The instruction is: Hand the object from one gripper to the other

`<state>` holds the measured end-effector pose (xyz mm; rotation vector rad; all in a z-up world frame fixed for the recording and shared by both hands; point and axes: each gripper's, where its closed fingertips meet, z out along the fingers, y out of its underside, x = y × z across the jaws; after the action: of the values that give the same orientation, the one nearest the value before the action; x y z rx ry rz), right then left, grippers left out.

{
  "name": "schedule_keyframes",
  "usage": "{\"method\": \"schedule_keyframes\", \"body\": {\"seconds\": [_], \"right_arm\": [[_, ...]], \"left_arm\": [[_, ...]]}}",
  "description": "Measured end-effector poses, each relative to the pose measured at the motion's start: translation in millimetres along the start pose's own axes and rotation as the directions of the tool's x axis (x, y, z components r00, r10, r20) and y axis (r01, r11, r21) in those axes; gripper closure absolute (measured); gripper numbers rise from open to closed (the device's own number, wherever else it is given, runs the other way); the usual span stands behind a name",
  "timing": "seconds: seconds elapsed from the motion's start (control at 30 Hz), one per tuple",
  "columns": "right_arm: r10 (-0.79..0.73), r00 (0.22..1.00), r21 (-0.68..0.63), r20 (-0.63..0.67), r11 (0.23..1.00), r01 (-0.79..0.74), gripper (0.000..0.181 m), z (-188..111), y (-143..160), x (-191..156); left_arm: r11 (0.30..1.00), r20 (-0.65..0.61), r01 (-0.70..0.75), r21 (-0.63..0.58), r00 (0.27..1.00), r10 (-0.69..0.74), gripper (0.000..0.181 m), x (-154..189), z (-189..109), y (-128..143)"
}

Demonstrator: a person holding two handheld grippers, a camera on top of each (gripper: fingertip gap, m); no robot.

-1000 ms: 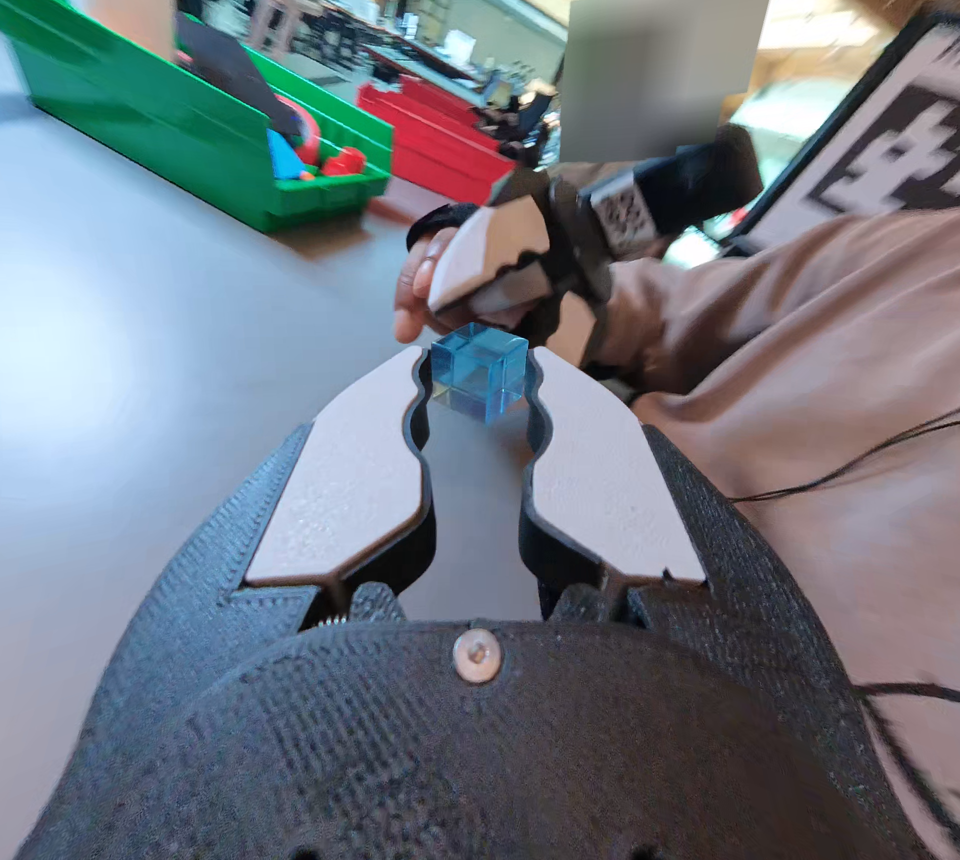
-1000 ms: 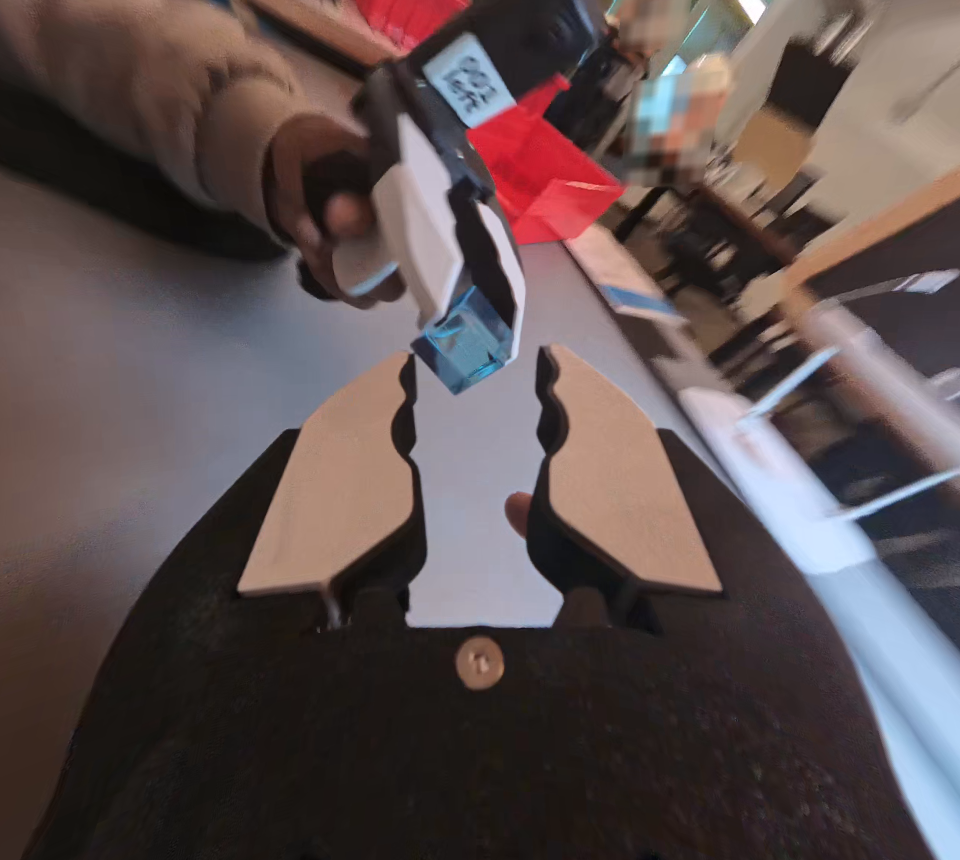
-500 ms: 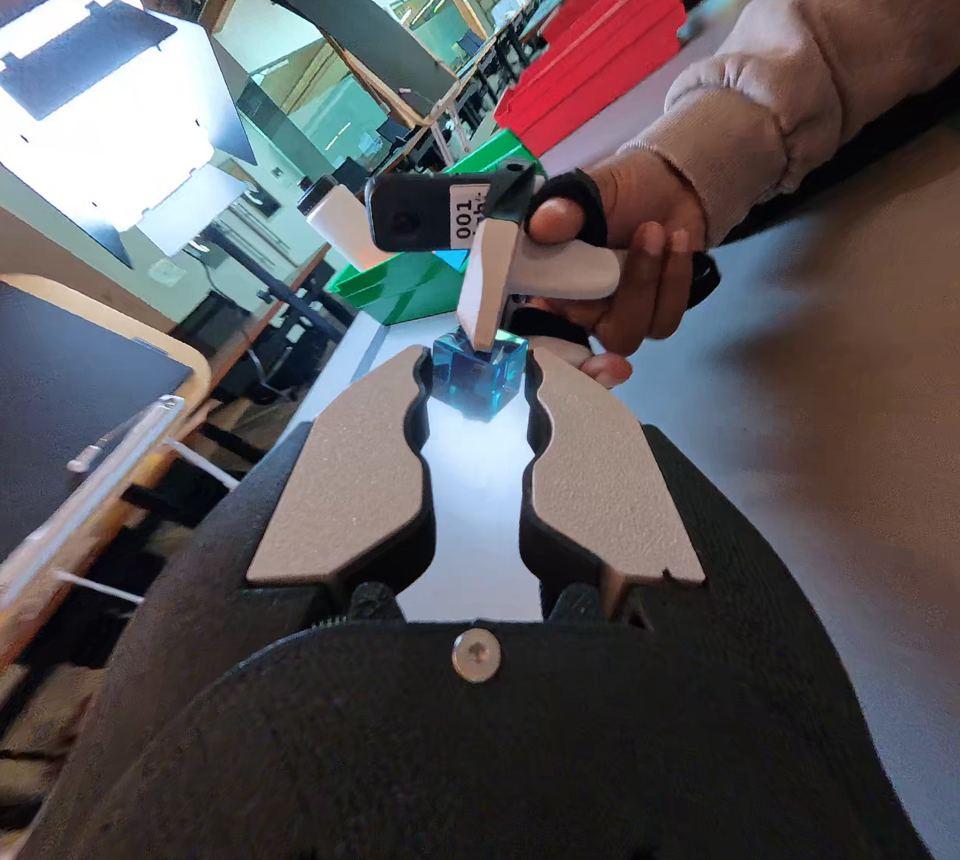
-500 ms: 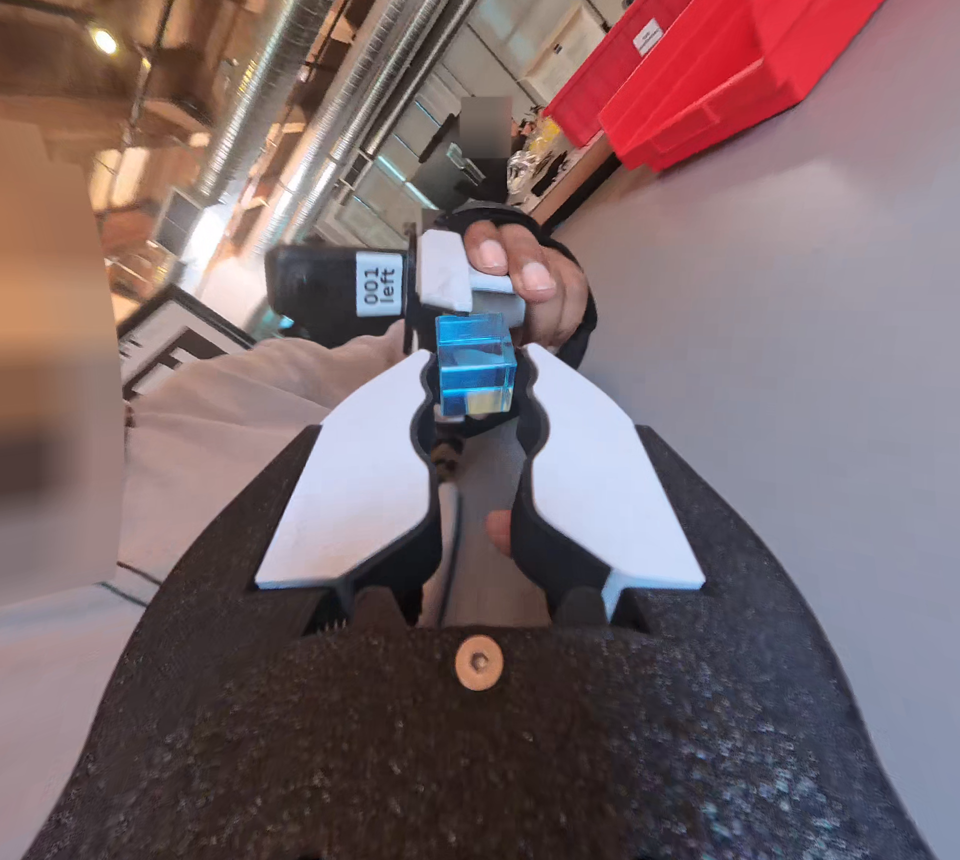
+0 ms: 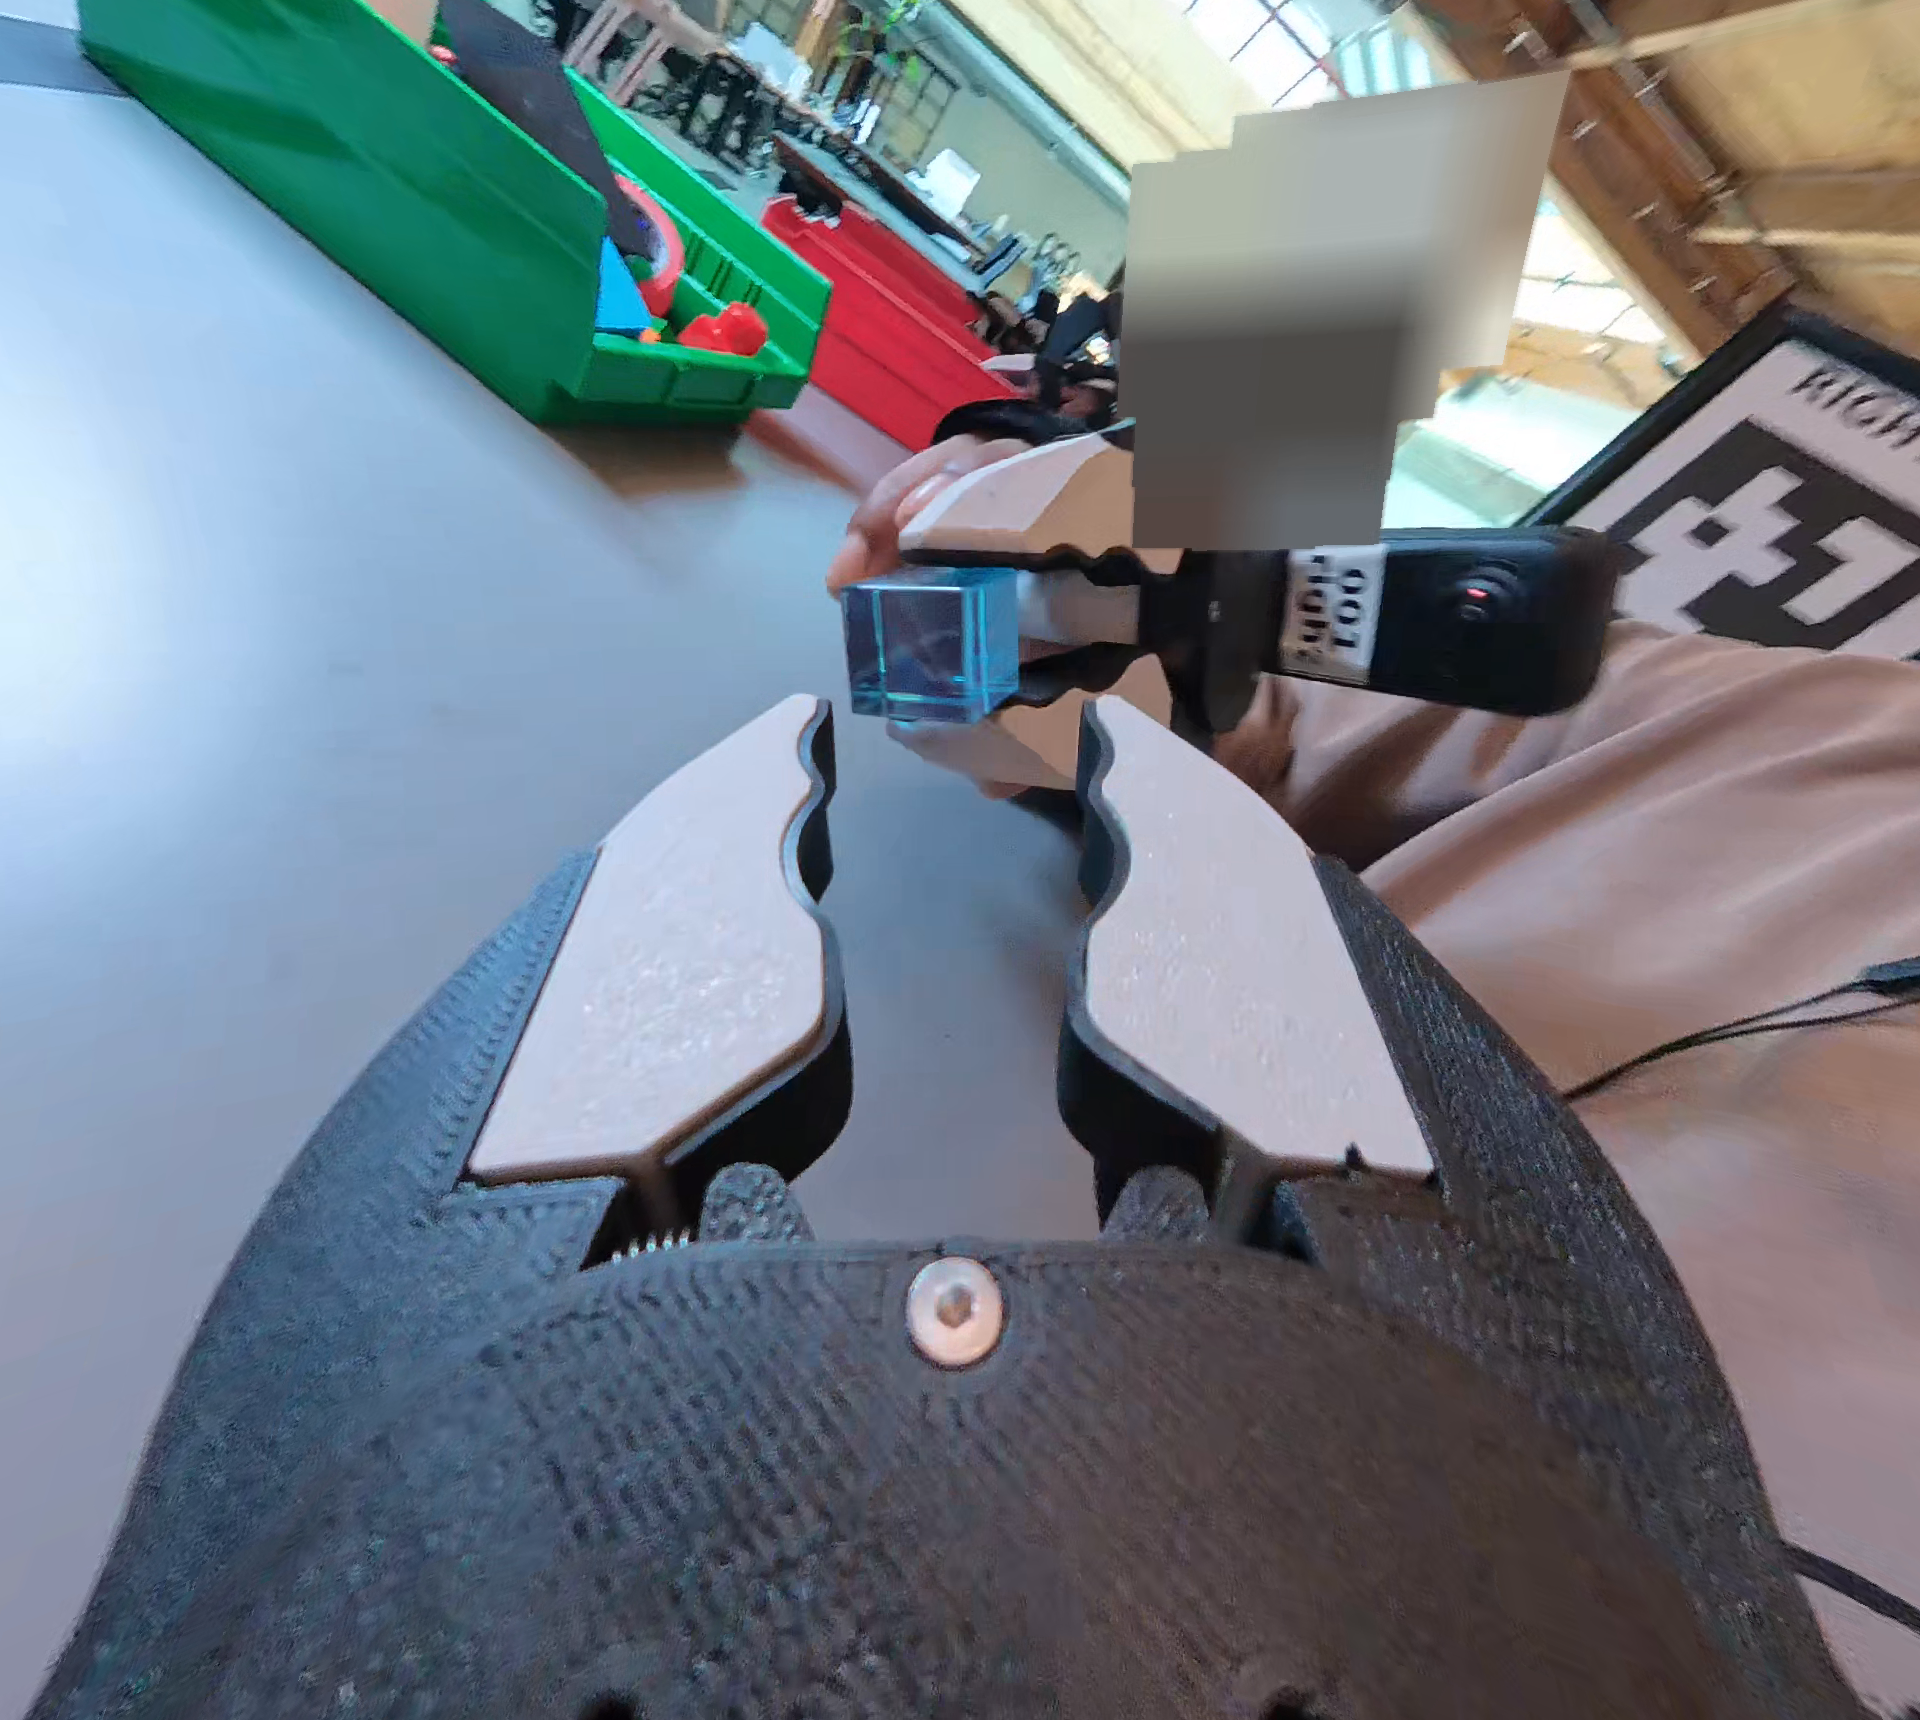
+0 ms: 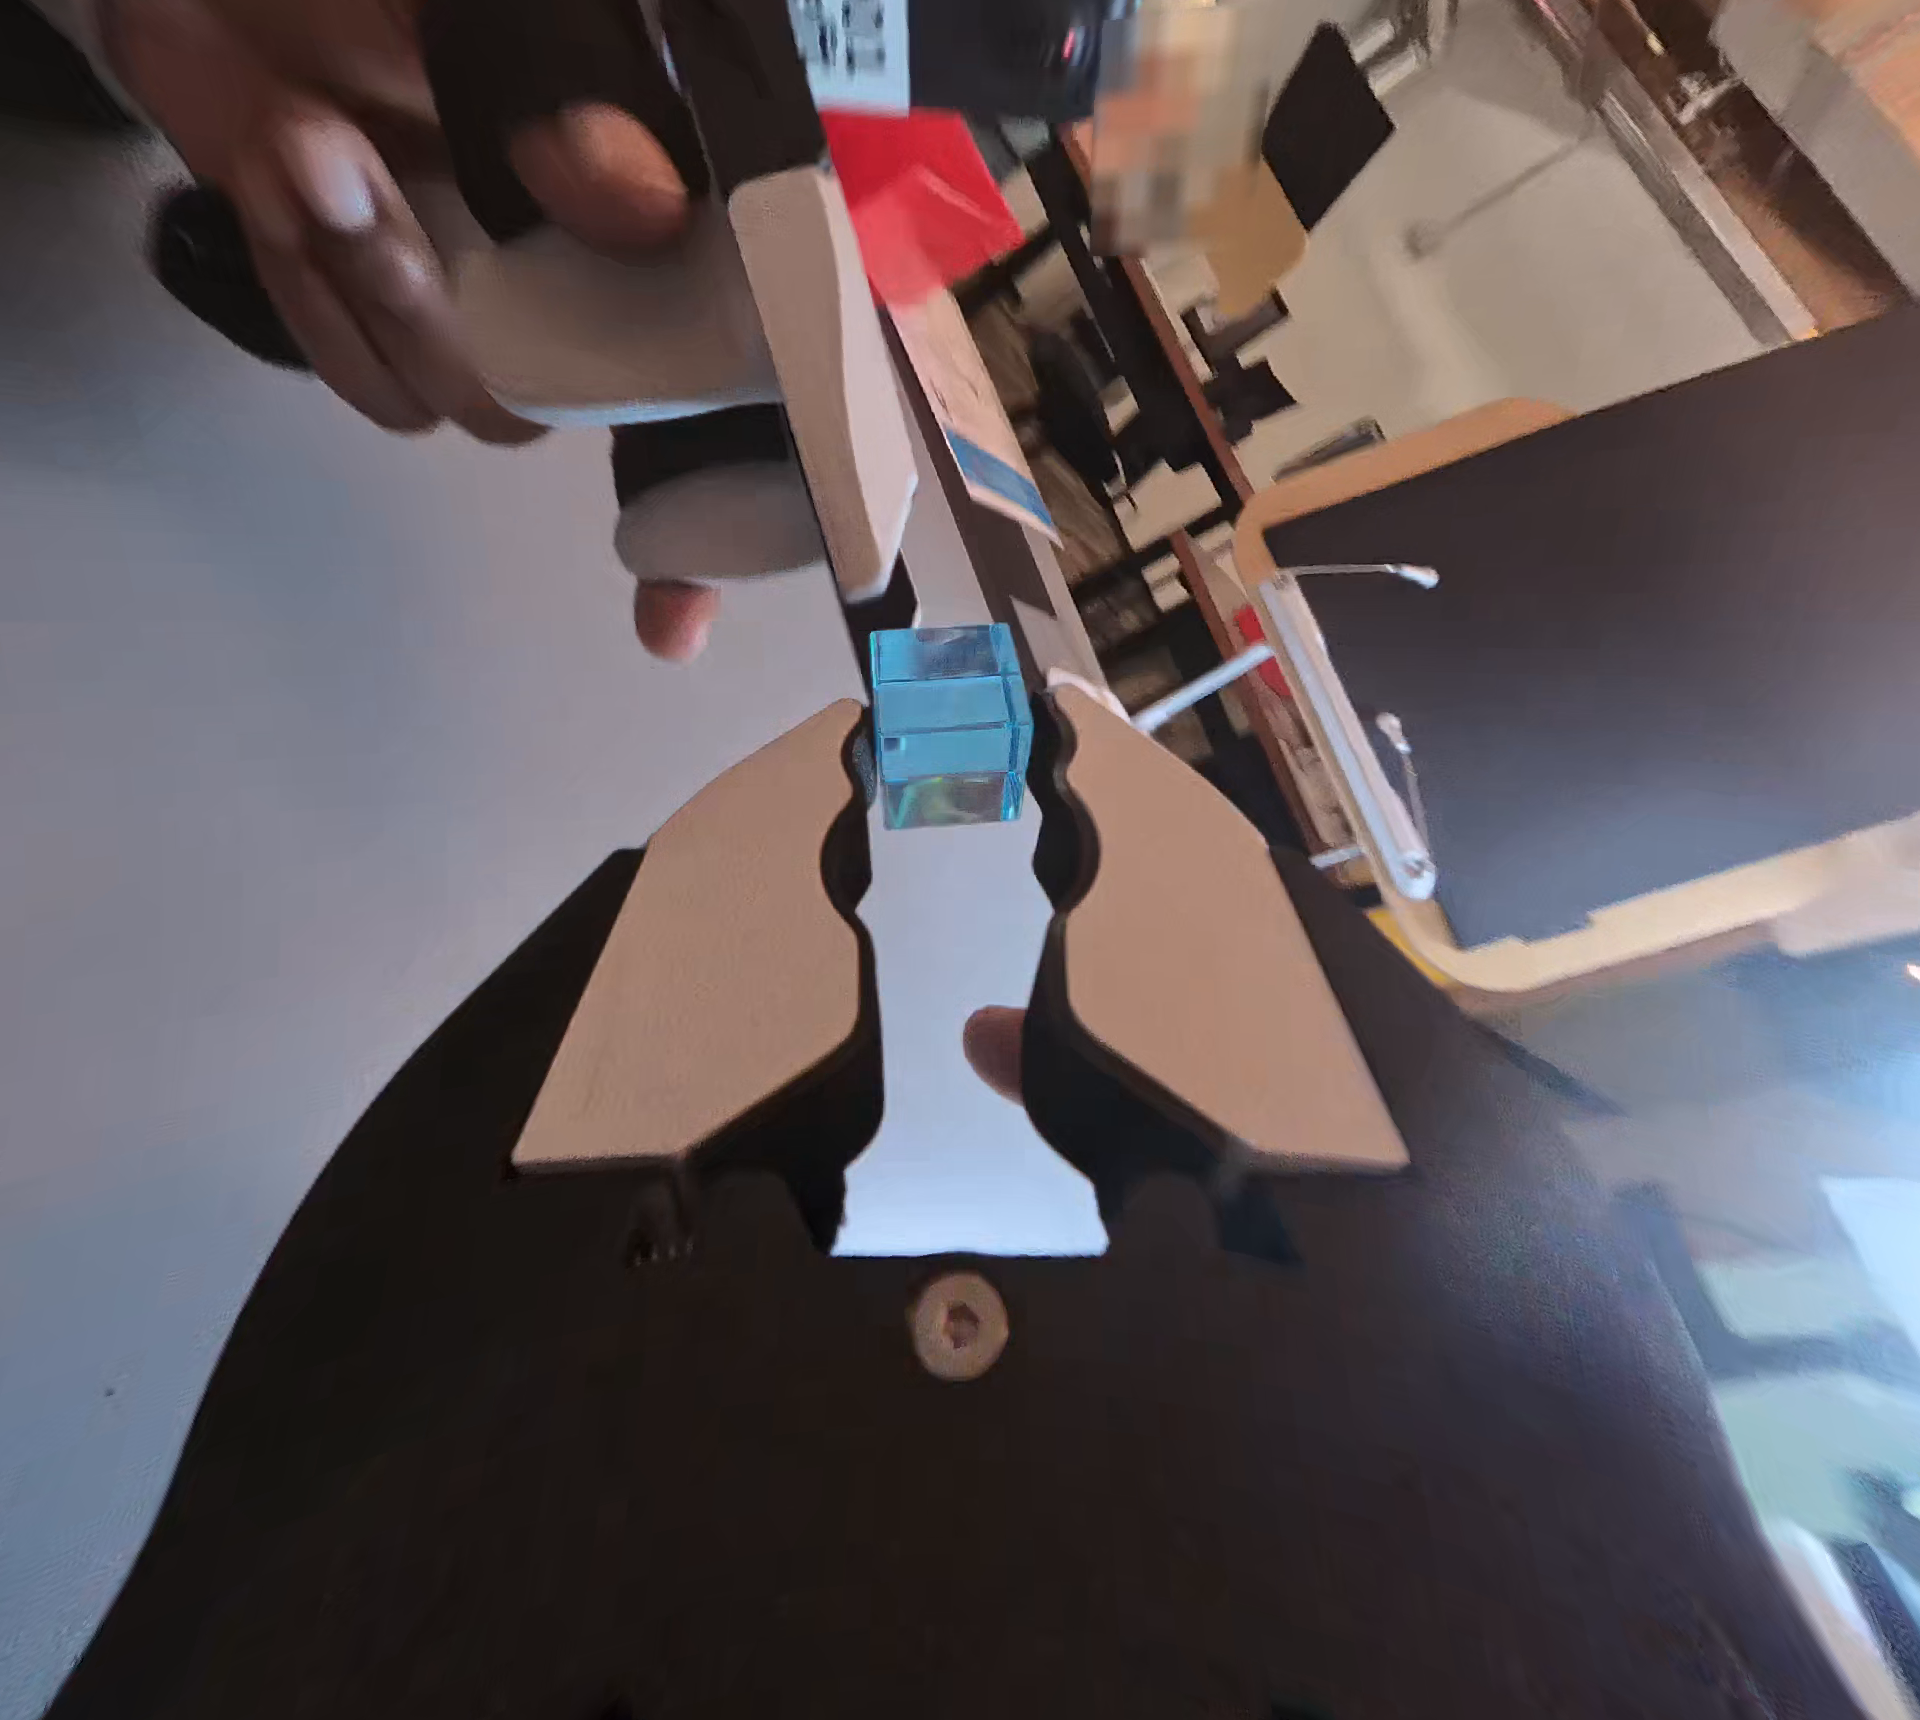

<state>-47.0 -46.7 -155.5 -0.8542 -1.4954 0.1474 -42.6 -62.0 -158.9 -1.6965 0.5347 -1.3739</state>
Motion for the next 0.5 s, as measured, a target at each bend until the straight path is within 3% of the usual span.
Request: {"method": "schedule_keyframes", "body": {"seconds": [0.17, 0.27, 0.33, 0.43, 0.5], "right_arm": [[-0.147, 0.989, -0.163, -0.008, 0.976, 0.144, 0.153, 8.5, 7.8, -14.3], [-0.18, 0.984, -0.214, 0.01, 0.961, 0.177, 0.153, 12.2, 10.1, -21.1], [-0.168, 0.985, -0.168, 0.025, 0.971, 0.17, 0.153, 11.3, 6.5, -22.3], [0.147, 0.98, 0.012, 0.136, 0.989, -0.15, 0.149, 2.0, -15.1, -19.5], [0.443, 0.842, 0.084, 0.309, 0.869, -0.488, 0.143, -8.3, -31.2, -12.8]], "left_arm": [[0.972, 0.256, -0.2, -0.124, 0.94, 0.226, 0.138, -22.7, 6.0, 12.0], [0.956, 0.297, -0.223, -0.193, 0.915, 0.273, 0.145, -25.8, 8.8, 19.3], [0.962, 0.255, -0.193, -0.194, 0.937, 0.24, 0.145, -23.4, 7.7, 20.5], [0.986, 0.035, -0.133, -0.103, 0.99, 0.137, 0.145, -3.2, 5.0, 12.8], [0.995, -0.145, -0.096, -0.032, 0.985, 0.09, 0.145, 15.8, -1.6, 3.1]]}}
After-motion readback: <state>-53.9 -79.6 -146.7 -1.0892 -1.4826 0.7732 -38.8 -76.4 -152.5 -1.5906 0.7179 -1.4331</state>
